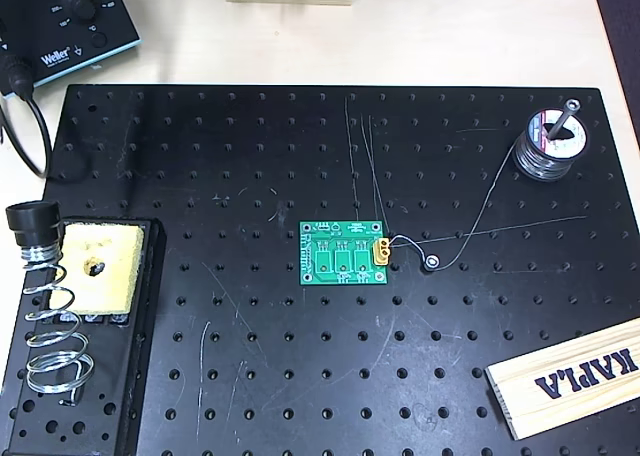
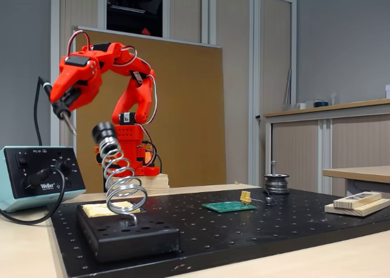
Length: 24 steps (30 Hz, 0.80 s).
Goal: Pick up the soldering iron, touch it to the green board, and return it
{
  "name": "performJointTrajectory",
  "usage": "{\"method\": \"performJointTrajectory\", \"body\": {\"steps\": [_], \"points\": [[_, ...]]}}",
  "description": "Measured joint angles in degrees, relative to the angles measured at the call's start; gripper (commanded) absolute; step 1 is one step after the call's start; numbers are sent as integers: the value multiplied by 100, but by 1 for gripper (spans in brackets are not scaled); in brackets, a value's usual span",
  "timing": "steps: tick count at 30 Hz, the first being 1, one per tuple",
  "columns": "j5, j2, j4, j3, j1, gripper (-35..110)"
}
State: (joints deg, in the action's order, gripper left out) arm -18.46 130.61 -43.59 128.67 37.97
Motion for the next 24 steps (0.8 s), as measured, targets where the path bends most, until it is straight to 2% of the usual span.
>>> {"method": "performJointTrajectory", "body": {"steps": [7,13,24], "points": [[53,923,-457,343,-97,0],[729,1397,-993,712,-1134,0],[1512,844,-1028,967,-2496,0]]}}
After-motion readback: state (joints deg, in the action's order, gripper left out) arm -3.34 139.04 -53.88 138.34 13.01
